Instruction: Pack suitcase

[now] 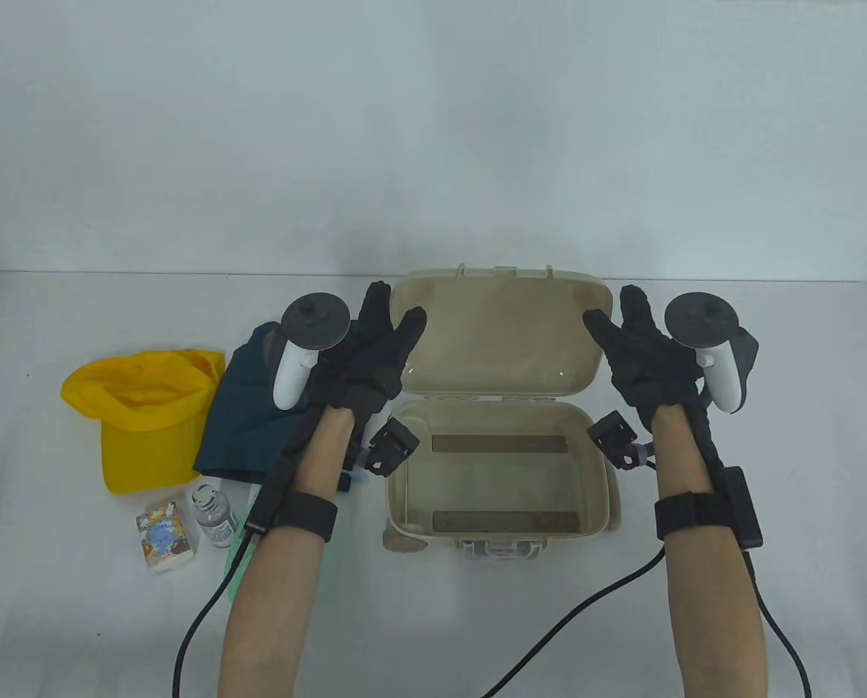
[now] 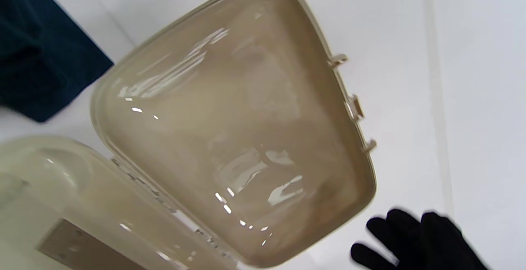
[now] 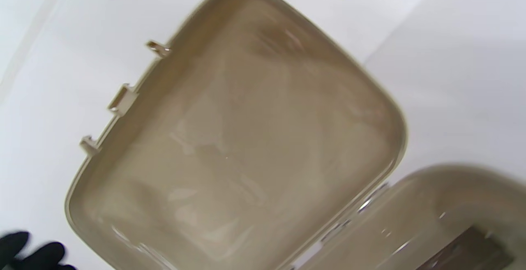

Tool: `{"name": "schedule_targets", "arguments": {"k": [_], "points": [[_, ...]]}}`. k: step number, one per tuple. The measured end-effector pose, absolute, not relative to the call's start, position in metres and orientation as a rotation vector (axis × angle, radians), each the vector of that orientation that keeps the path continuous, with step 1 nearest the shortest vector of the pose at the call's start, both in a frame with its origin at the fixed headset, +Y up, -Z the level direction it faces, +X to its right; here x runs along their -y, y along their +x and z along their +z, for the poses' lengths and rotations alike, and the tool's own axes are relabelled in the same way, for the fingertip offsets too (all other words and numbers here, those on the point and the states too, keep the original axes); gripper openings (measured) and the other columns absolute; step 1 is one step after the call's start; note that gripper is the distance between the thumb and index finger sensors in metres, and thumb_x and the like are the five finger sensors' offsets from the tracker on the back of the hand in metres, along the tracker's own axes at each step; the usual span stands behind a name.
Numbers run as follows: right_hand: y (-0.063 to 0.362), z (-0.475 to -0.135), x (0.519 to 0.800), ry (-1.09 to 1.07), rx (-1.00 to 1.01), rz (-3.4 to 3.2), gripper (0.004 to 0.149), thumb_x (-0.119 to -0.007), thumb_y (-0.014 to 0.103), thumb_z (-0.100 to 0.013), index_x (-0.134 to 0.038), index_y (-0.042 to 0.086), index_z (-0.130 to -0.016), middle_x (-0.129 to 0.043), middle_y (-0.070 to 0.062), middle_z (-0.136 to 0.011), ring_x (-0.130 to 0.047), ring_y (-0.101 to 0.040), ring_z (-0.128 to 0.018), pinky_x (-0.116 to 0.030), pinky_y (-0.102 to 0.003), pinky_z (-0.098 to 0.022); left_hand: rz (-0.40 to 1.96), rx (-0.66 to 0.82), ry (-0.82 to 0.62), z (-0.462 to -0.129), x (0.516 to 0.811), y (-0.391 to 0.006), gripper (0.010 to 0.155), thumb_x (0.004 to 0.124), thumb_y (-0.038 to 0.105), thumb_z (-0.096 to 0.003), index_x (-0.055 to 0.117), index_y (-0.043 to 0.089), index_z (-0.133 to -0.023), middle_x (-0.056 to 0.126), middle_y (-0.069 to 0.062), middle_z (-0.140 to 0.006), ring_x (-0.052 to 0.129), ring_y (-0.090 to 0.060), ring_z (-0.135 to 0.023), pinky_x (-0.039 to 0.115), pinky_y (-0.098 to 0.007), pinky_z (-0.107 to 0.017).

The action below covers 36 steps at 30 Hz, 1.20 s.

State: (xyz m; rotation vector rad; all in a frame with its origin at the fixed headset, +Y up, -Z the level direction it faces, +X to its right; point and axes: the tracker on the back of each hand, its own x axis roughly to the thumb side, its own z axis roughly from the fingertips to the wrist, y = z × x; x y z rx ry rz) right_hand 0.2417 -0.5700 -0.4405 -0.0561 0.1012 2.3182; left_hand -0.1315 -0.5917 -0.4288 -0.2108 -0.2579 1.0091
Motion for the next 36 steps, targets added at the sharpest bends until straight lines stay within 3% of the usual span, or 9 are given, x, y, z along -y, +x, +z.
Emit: {"name": "schedule_targets", "arguments": {"k": [3,7,11,16,21,25,28,31,36], "points": [[0.233,-0.417,0.562,0.041,-0.077,2.540,0.083,-0.067,0.061,-0.050,-0.036,0.016,-0.112,-0.048,-0.013,-0.119,-0.064,-0.045,-0.104,-0.057,-0.062,-0.073,0.856,0.331,-0.178,-0.401,0.583,-0.136,0.092,0.055,0.069,-0.0489,0.011,0.021,-0.114,0.020,-0.015,-0.123,0.032,-0.045,-0.114,0.047,-0.056,-0.081],[0.213,-0.381,0.572,0.280,-0.164,2.716,0.073,-0.072,0.057,-0.050,-0.051,0.019,-0.108,-0.066,-0.010,-0.112,-0.076,-0.037,-0.097,-0.065,-0.057,-0.070,0.579,0.353,-0.123,-0.361,0.586,-0.142,0.091,0.056,0.070,-0.0486,0.018,0.021,-0.115,0.025,-0.016,-0.124,0.036,-0.045,-0.114,0.049,-0.058,-0.079],[0.194,-0.351,0.597,0.477,-0.319,2.832,0.070,-0.075,0.053,-0.049,-0.053,0.020,-0.107,-0.070,-0.007,-0.108,-0.080,-0.034,-0.094,-0.069,-0.053,-0.069,0.311,0.375,-0.091,-0.324,0.603,-0.147,0.090,0.057,0.069,-0.0485,0.019,0.021,-0.115,0.028,-0.015,-0.123,0.041,-0.044,-0.114,0.052,-0.056,-0.079],[0.175,-0.322,0.634,0.650,-0.446,3.013,0.069,-0.077,0.051,-0.048,-0.054,0.021,-0.106,-0.071,-0.005,-0.107,-0.079,-0.032,-0.094,-0.069,-0.052,-0.070,0.161,0.376,-0.115,-0.297,0.633,-0.158,0.090,0.057,0.069,-0.0485,0.021,0.020,-0.116,0.030,-0.016,-0.123,0.042,-0.044,-0.113,0.051,-0.055,-0.080],[0.171,-0.310,0.670,0.708,-0.520,3.183,0.068,-0.078,0.048,-0.047,-0.052,0.024,-0.105,-0.069,-0.002,-0.106,-0.077,-0.029,-0.094,-0.067,-0.051,-0.071,0.137,0.365,-0.148,-0.289,0.653,-0.170,0.091,0.057,0.068,-0.0488,0.021,0.018,-0.115,0.030,-0.017,-0.123,0.041,-0.043,-0.113,0.050,-0.053,-0.080],[0.167,-0.305,0.697,0.787,-0.432,3.321,0.062,-0.079,0.043,-0.047,-0.056,0.028,-0.102,-0.073,0.002,-0.102,-0.080,-0.025,-0.091,-0.069,-0.048,-0.070,0.216,0.355,-0.151,-0.288,0.669,-0.174,0.091,0.057,0.068,-0.0486,0.020,0.018,-0.115,0.027,-0.016,-0.123,0.036,-0.043,-0.114,0.047,-0.053,-0.081],[0.163,-0.303,0.711,0.836,-0.295,3.392,0.049,-0.078,0.038,-0.048,-0.065,0.032,-0.095,-0.082,0.006,-0.093,-0.087,-0.020,-0.083,-0.073,-0.044,-0.067,0.198,0.352,-0.159,-0.288,0.674,-0.177,0.091,0.057,0.068,-0.0486,0.019,0.018,-0.115,0.026,-0.016,-0.123,0.034,-0.043,-0.114,0.046,-0.053,-0.081],[0.159,-0.304,0.713,0.890,-0.182,3.412,0.042,-0.079,0.040,-0.046,-0.074,0.034,-0.087,-0.092,0.008,-0.081,-0.096,-0.015,-0.071,-0.081,-0.040,-0.062,0.192,0.348,-0.147,-0.288,0.675,-0.180,0.091,0.057,0.068,-0.0485,0.019,0.018,-0.115,0.025,-0.016,-0.123,0.033,-0.043,-0.114,0.045,-0.053,-0.081],[0.158,-0.314,0.711,0.862,-0.240,3.397,0.041,-0.079,0.043,-0.044,-0.077,0.034,-0.085,-0.095,0.009,-0.077,-0.098,-0.014,-0.066,-0.084,-0.038,-0.058,0.178,0.340,-0.163,-0.290,0.681,-0.181,0.092,0.057,0.067,-0.0486,0.015,0.018,-0.114,0.024,-0.016,-0.123,0.032,-0.043,-0.114,0.045,-0.053,-0.081]]}}
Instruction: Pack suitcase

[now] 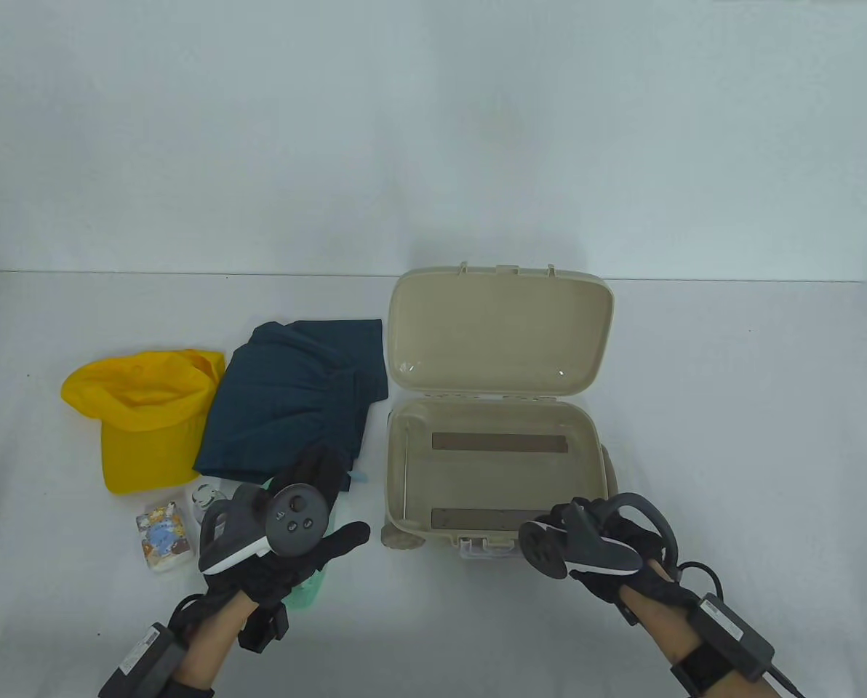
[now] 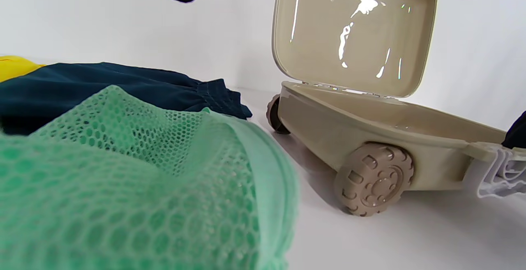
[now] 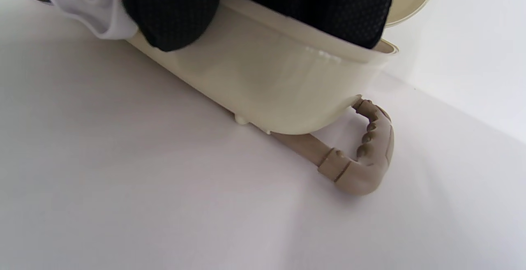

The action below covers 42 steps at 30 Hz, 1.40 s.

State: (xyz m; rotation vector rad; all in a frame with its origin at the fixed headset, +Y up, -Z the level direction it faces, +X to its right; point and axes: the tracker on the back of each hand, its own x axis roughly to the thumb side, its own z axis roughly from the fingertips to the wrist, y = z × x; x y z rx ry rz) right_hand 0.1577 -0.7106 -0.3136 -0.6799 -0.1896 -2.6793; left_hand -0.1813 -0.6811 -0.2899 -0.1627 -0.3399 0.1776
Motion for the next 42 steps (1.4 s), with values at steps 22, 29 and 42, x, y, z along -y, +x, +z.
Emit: {"name": "schedule_targets", "arguments": {"k": [22,29,42], "points": [[0.236,-0.350,0.708,-0.225,0.387,-2.767,0.041,-0.079,0.043,-0.044,-0.079,0.034,-0.084,-0.095,0.009,-0.078,-0.098,-0.015,-0.068,-0.083,-0.038,-0.060,0.145,0.308,-0.158,-0.289,0.682,-0.185,0.091,0.057,0.066,-0.0488,0.016,0.017,-0.114,0.024,-0.016,-0.122,0.033,-0.043,-0.113,0.045,-0.053,-0.081],[0.260,-0.352,0.708,-0.089,0.463,-2.769,0.042,-0.079,0.043,-0.044,-0.079,0.034,-0.085,-0.095,0.009,-0.079,-0.098,-0.016,-0.069,-0.083,-0.038,-0.061,0.124,0.301,-0.161,-0.288,0.683,-0.186,0.091,0.058,0.066,-0.0488,0.016,0.017,-0.114,0.024,-0.016,-0.122,0.033,-0.043,-0.113,0.045,-0.053,-0.081],[0.267,-0.339,0.689,-0.050,0.594,-2.720,0.057,-0.079,0.041,-0.046,-0.064,0.029,-0.100,-0.080,0.002,-0.100,-0.087,-0.024,-0.088,-0.074,-0.047,-0.068,0.114,0.303,-0.136,-0.288,0.679,-0.187,0.091,0.058,0.065,-0.0488,0.017,0.017,-0.114,0.025,-0.016,-0.122,0.033,-0.043,-0.113,0.045,-0.053,-0.081]]}}
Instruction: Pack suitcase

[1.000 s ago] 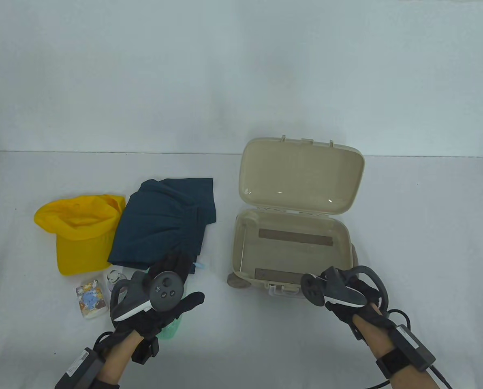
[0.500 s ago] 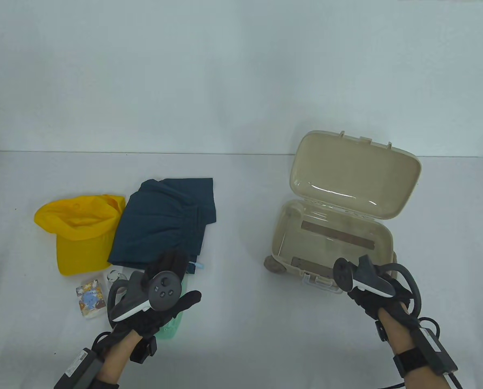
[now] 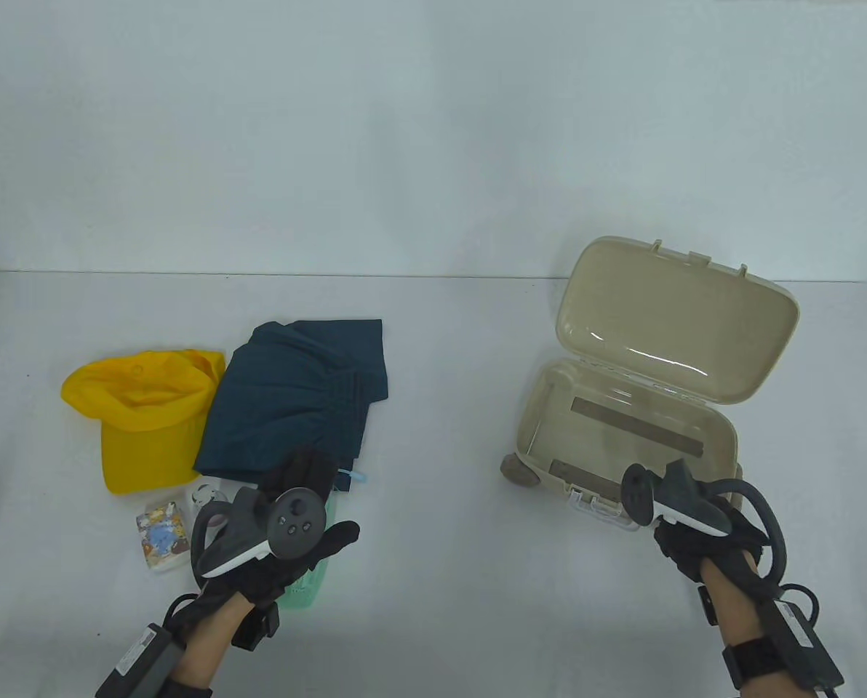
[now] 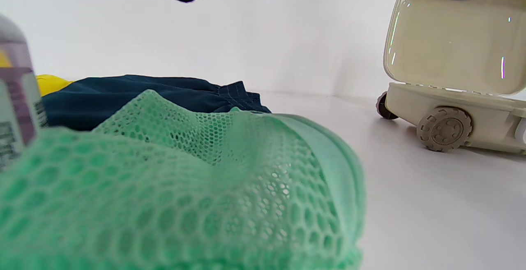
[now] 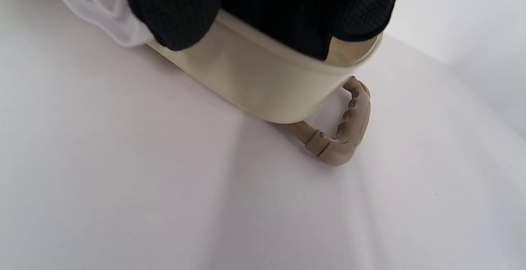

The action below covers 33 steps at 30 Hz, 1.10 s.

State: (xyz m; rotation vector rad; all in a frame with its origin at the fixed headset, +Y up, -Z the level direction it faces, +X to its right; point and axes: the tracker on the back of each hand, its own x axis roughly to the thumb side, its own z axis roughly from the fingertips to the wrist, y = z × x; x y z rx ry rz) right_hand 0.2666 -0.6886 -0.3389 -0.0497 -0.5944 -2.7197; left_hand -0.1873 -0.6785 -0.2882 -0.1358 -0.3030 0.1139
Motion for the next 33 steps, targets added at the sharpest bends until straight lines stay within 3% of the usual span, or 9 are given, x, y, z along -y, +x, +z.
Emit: {"name": "schedule_targets", "arguments": {"k": [4,9,13,19,28,33], "points": [[0.250,-0.331,0.656,-0.105,0.521,-2.839,0.067,-0.074,0.050,-0.047,-0.056,0.024,-0.106,-0.072,-0.003,-0.107,-0.082,-0.029,-0.094,-0.071,-0.050,-0.070,0.126,0.299,-0.126,-0.288,0.677,-0.188,0.091,0.058,0.065,-0.0489,0.017,0.017,-0.114,0.025,-0.016,-0.122,0.034,-0.043,-0.113,0.045,-0.053,-0.081],[0.209,-0.320,0.625,-0.258,0.232,-3.232,0.071,-0.064,0.058,-0.049,-0.050,0.023,-0.109,-0.067,-0.006,-0.111,-0.077,-0.033,-0.098,-0.066,-0.053,-0.072,0.124,0.269,-0.119,-0.286,0.677,-0.189,0.091,0.058,0.065,-0.0490,0.019,0.016,-0.114,0.027,-0.017,-0.122,0.036,-0.044,-0.113,0.047,-0.053,-0.080],[0.178,-0.311,0.633,-0.425,0.058,-3.490,0.076,-0.055,0.064,-0.049,-0.044,0.021,-0.111,-0.060,-0.006,-0.115,-0.069,-0.037,-0.104,-0.060,-0.058,-0.073,0.100,0.244,-0.123,-0.287,0.680,-0.188,0.090,0.058,0.065,-0.0492,0.021,0.014,-0.115,0.030,-0.018,-0.122,0.038,-0.045,-0.112,0.048,-0.054,-0.079],[0.164,-0.301,0.655,-0.456,-0.134,-3.531,0.083,-0.050,0.069,-0.046,-0.036,0.021,-0.113,-0.049,-0.007,-0.120,-0.058,-0.041,-0.109,-0.054,-0.061,-0.075,0.017,0.189,-0.123,-0.287,0.685,-0.180,0.090,0.060,0.064,-0.0493,0.028,0.010,-0.115,0.041,-0.020,-0.119,0.050,-0.047,-0.108,0.055,-0.054,-0.076],[0.168,-0.295,0.665,-0.451,-0.128,-3.484,0.084,-0.050,0.069,-0.046,-0.038,0.020,-0.112,-0.051,-0.008,-0.119,-0.060,-0.041,-0.108,-0.055,-0.060,-0.074,-0.086,0.040,-0.191,-0.301,0.672,-0.171,0.091,0.063,0.066,-0.0487,0.041,0.005,-0.113,0.058,-0.021,-0.112,0.069,-0.046,-0.096,0.065,-0.053,-0.070],[0.165,-0.295,0.668,-0.466,-0.093,-3.460,0.083,-0.051,0.069,-0.046,-0.038,0.020,-0.112,-0.051,-0.009,-0.119,-0.060,-0.041,-0.107,-0.057,-0.059,-0.074,-0.173,-0.053,-0.269,-0.317,0.681,-0.158,0.090,0.065,0.065,-0.0481,0.049,0.003,-0.111,0.075,-0.019,-0.102,0.086,-0.042,-0.083,0.074,-0.050,-0.061]]}}
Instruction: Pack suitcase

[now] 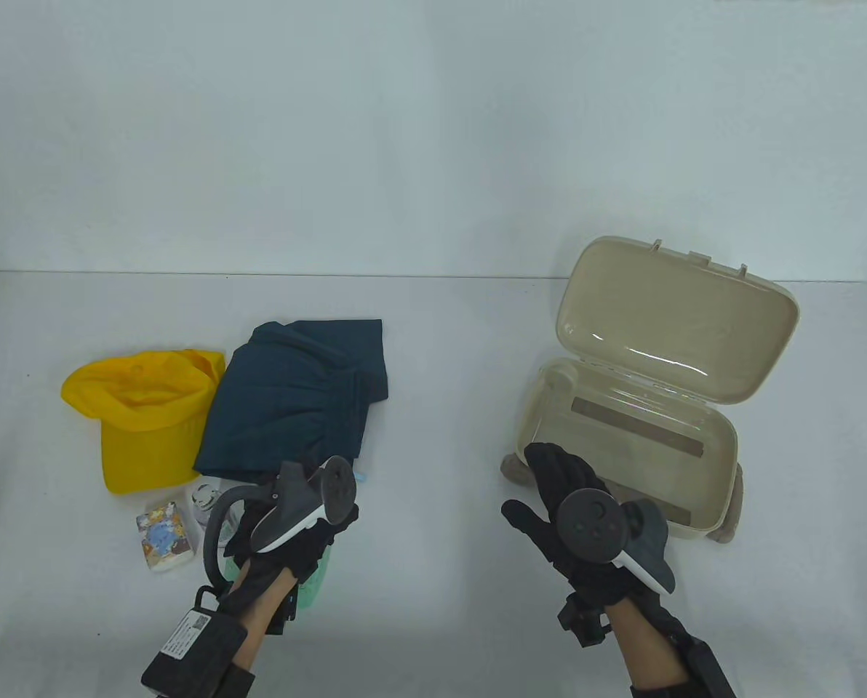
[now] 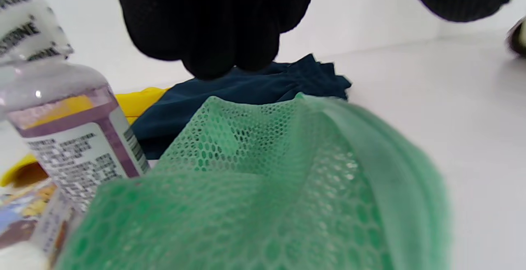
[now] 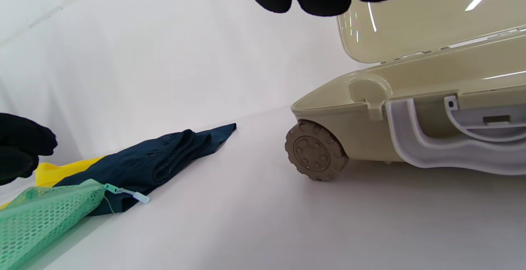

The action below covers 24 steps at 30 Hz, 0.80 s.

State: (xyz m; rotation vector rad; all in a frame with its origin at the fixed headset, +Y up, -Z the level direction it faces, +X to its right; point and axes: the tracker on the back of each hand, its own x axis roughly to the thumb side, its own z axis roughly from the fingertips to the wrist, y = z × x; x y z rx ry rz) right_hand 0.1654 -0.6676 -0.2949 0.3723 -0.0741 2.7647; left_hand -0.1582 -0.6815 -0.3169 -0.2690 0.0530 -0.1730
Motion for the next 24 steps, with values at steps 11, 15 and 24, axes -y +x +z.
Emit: {"name": "schedule_targets", "arguments": {"k": [11,15,24], "points": [[0.154,-0.294,0.672,0.444,0.018,2.789,0.083,-0.052,0.068,-0.047,-0.039,0.019,-0.112,-0.053,-0.009,-0.118,-0.062,-0.040,-0.106,-0.059,-0.058,-0.074,-0.130,-0.215,-0.484,-0.343,0.718,-0.168,0.060,0.077,0.048,-0.0509,0.075,0.008,-0.095,0.100,0.000,-0.072,0.107,-0.025,-0.053,0.088,-0.036,-0.041],[0.154,-0.294,0.672,0.443,-0.007,2.782,0.082,-0.052,0.068,-0.047,-0.040,0.019,-0.112,-0.054,-0.009,-0.118,-0.063,-0.041,-0.106,-0.060,-0.057,-0.073,-0.085,-0.226,-0.446,-0.341,0.713,-0.176,0.047,0.078,0.039,-0.0520,0.080,0.011,-0.090,0.102,0.004,-0.066,0.108,-0.021,-0.049,0.088,-0.036,-0.041],[0.153,-0.298,0.658,0.435,0.028,2.687,0.081,-0.052,0.068,-0.048,-0.041,0.019,-0.112,-0.056,-0.009,-0.116,-0.067,-0.039,-0.103,-0.062,-0.055,-0.072,0.240,-0.064,-0.266,-0.319,0.650,-0.190,0.046,0.077,0.037,-0.0523,0.079,0.011,-0.090,0.102,0.005,-0.065,0.108,-0.020,-0.047,0.089,-0.035,-0.040]]}}
